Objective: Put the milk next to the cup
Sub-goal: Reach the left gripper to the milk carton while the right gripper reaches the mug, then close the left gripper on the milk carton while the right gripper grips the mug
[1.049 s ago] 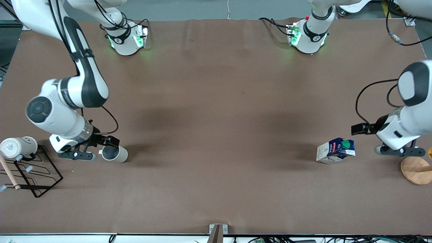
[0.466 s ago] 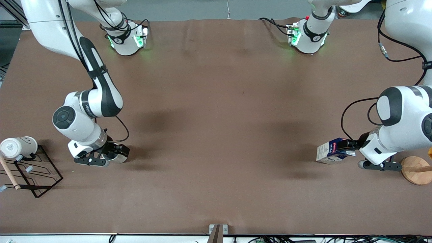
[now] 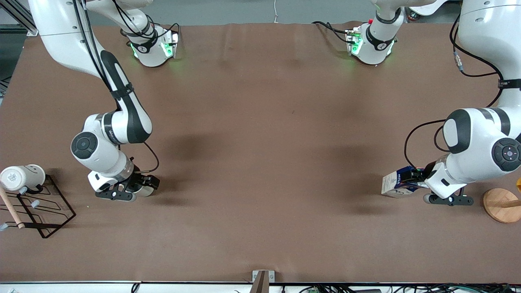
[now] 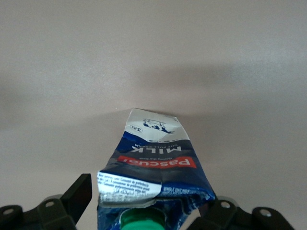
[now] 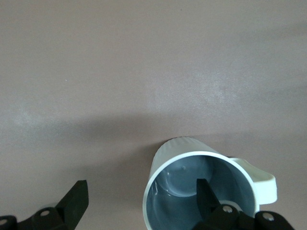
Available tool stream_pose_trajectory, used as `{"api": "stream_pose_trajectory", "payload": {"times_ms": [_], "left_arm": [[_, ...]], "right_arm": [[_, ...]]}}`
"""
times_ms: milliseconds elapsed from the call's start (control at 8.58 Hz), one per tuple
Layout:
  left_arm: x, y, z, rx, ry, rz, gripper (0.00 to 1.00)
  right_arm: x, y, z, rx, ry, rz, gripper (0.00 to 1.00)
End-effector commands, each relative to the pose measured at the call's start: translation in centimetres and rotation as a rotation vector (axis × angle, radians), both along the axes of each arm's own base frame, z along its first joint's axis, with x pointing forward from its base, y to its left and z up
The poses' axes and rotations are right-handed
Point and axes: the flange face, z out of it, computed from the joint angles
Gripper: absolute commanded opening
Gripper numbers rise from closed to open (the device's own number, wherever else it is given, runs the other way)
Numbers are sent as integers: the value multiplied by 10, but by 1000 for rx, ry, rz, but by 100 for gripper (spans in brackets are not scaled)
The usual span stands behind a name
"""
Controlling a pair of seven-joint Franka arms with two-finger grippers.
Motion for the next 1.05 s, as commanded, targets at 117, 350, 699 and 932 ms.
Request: {"api": "stream_pose_trajectory", "payload": {"times_ms": [117,350,699,932], "left_arm": [[-4,-2,7,-14,-9,8,66],[-4,-4,13,-14,-13,6,51],[-4,-9,46,-20,-52,-4,51],[-8,-18,67,-26,-45,-18,51]], "right_arm": [[-1,0,4,8,0,-18,21],[1,-2,5,7,-3,-23,0],[2,-3,8,8,-9,-26,0],[8,0,25,11,-27,-17,0]]}}
